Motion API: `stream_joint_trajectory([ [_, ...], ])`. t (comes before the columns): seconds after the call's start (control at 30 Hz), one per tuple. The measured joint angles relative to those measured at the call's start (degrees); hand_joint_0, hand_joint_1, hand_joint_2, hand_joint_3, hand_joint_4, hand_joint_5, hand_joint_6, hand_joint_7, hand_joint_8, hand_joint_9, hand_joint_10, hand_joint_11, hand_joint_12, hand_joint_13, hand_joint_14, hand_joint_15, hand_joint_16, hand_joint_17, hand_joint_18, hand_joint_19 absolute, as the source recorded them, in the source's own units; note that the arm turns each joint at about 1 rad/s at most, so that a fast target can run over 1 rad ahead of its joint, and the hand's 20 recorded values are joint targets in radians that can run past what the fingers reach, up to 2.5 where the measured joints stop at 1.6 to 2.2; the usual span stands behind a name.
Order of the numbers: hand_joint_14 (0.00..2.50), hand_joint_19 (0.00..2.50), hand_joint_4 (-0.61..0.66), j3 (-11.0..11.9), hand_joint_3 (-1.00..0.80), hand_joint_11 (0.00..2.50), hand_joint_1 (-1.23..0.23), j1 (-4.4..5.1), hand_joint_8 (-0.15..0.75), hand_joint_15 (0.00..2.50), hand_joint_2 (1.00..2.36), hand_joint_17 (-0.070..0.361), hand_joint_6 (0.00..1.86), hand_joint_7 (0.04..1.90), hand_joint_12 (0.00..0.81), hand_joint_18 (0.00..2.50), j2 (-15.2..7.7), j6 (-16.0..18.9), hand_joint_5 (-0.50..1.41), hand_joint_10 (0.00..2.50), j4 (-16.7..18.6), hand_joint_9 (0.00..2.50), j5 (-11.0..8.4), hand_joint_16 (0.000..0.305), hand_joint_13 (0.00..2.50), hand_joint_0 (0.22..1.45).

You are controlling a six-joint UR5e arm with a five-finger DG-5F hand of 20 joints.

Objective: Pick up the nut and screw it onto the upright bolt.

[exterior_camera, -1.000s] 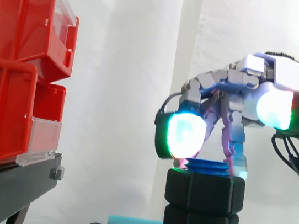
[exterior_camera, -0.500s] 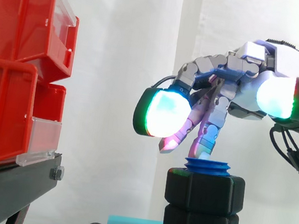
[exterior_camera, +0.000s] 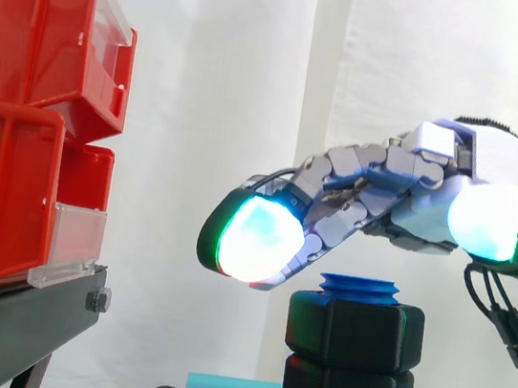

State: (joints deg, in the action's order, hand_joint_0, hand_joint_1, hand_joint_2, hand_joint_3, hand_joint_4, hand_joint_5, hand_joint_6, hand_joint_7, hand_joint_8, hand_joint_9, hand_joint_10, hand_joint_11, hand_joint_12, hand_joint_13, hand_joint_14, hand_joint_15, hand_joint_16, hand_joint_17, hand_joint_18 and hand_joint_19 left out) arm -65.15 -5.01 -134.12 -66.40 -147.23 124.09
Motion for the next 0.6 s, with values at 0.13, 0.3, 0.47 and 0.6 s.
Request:
stream_joint_trajectory([
  [0.13, 0.00, 0.00, 0.18, -1.3, -0.50, 0.00, -0.26, 0.00, 0.246, 0.00, 1.00, 0.105, 0.50, 0.51, 0.366, 0.00, 0.0, 0.5, -0.18, 0.00, 2.4, 0.50, -0.25, 0.047, 0.18, 0.40],
  [0.3, 0.00, 0.00, 0.20, -1.7, -0.50, 0.00, -0.26, -0.17, 0.245, 0.00, 1.00, 0.106, 0.50, 0.51, 0.366, 0.00, 0.0, 0.7, -0.18, 0.00, 3.3, 0.48, -0.32, 0.047, 0.17, 0.40],
  [0.47, 0.00, 0.00, 0.22, -1.8, -0.50, 0.00, -0.26, -0.35, 0.257, 0.00, 1.00, 0.102, 0.50, 0.56, 0.364, 0.00, 0.0, 0.7, -0.16, 0.00, 3.3, 0.50, -0.32, 0.045, 0.19, 0.41],
  [0.6, 0.00, 0.00, 0.25, -2.5, -0.50, 0.00, -0.26, -0.42, 0.269, 0.00, 1.00, 0.100, 0.50, 0.65, 0.364, 0.00, 0.0, 0.5, -0.14, 0.00, 3.1, 0.54, -0.32, 0.044, 0.21, 0.41],
])
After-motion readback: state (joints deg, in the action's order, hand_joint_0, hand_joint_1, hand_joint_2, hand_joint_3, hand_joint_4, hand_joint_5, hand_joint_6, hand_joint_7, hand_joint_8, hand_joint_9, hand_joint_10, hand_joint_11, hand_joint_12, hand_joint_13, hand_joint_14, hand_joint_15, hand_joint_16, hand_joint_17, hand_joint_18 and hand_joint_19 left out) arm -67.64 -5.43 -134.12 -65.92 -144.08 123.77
